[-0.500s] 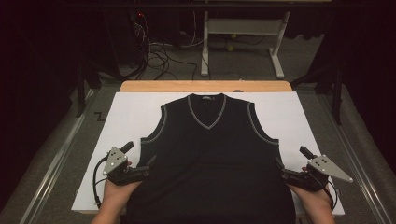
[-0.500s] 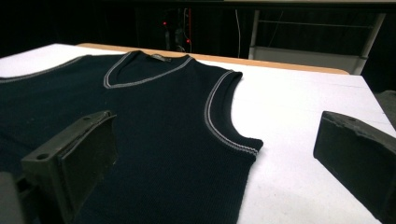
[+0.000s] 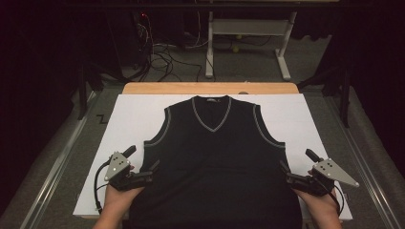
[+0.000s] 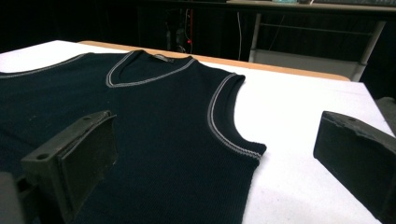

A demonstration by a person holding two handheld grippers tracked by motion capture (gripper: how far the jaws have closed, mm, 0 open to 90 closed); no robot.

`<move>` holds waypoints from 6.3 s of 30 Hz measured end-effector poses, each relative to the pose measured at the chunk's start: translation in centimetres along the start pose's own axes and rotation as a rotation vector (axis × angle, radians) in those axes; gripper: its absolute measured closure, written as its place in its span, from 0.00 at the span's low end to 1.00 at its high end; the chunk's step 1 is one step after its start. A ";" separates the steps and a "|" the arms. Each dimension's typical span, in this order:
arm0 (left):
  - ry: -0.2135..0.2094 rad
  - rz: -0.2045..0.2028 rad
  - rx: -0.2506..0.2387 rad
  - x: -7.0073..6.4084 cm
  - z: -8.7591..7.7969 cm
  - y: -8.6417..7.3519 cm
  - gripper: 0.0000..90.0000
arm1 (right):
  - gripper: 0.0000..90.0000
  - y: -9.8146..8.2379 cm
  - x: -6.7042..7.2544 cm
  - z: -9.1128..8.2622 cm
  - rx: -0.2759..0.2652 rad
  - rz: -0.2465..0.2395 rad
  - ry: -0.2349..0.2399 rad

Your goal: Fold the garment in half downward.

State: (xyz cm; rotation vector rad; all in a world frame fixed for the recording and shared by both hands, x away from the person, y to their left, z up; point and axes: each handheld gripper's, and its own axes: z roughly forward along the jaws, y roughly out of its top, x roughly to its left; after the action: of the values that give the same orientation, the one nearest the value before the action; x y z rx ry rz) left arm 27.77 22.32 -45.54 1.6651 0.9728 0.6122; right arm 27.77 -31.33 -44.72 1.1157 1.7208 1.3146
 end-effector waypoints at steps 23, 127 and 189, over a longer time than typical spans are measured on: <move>0.020 -0.021 0.051 0.5 0.4 0.1 0.00 | 0.00 -0.1 0.5 0.3 0.013 -0.018 0.014; -0.098 0.020 0.488 -0.6 -4.2 -2.7 0.87 | 0.93 -1.9 1.2 -2.5 0.455 -0.070 0.109; 0.020 -0.095 0.308 5.1 7.9 7.2 0.00 | 0.00 1.4 -0.6 5.0 0.288 0.039 0.057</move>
State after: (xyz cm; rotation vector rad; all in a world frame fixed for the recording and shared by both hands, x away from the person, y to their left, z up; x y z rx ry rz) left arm 38.88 21.70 -41.52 1.8710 1.2000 0.4320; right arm 32.74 -29.84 -44.60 1.2871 1.9859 1.1551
